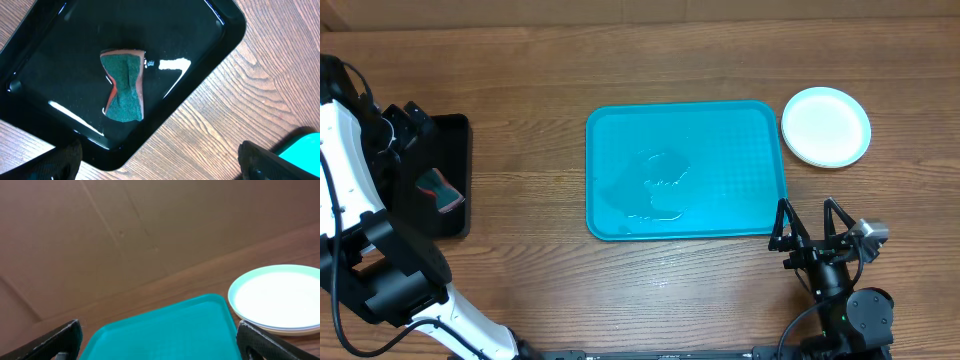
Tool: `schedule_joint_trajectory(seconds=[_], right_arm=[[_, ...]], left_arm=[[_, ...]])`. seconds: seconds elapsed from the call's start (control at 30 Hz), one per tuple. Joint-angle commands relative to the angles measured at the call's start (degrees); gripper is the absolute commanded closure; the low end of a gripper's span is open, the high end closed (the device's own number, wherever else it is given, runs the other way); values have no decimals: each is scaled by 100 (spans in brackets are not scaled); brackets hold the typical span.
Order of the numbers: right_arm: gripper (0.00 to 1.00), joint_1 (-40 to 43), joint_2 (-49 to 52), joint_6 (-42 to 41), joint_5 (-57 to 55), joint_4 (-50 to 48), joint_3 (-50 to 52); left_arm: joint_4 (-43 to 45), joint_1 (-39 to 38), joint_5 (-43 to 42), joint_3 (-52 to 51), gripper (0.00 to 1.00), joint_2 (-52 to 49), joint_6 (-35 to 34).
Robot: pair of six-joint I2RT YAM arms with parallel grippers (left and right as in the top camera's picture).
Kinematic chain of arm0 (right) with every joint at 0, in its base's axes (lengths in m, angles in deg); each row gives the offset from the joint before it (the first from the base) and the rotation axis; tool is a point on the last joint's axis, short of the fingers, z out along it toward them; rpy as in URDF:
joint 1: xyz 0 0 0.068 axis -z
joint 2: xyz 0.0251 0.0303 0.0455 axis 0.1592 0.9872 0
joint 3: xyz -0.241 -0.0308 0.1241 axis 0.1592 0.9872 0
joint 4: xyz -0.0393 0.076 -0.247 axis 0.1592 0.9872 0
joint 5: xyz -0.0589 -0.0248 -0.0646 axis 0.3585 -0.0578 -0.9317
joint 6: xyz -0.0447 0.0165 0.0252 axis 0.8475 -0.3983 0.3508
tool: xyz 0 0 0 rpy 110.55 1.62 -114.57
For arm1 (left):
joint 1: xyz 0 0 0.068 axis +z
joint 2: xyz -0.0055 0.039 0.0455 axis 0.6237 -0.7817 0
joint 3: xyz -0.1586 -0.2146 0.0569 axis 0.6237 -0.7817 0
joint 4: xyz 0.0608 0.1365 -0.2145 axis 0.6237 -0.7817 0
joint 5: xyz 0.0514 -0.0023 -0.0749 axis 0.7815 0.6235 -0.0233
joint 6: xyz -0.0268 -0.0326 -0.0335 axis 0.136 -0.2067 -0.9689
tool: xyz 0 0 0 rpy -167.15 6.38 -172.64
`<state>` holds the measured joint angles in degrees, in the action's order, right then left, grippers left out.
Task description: Clean dirty plates on tray and stack at the side
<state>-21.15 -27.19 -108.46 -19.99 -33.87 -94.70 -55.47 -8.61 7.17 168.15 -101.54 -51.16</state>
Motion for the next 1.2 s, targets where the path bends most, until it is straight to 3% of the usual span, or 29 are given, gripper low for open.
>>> schedule_joint_trajectory(seconds=[0.0, 0.2, 1.17], right_arm=[[0, 22, -68, -9, -313, -168, 203], [0, 22, -68, -9, -546, -750, 688], [0, 201, -68, 772, -824, -579, 688]], left_arm=[[4, -52, -24, 17, 0, 85, 66], [4, -52, -24, 17, 0, 85, 66], [4, -52, -24, 17, 0, 85, 66]])
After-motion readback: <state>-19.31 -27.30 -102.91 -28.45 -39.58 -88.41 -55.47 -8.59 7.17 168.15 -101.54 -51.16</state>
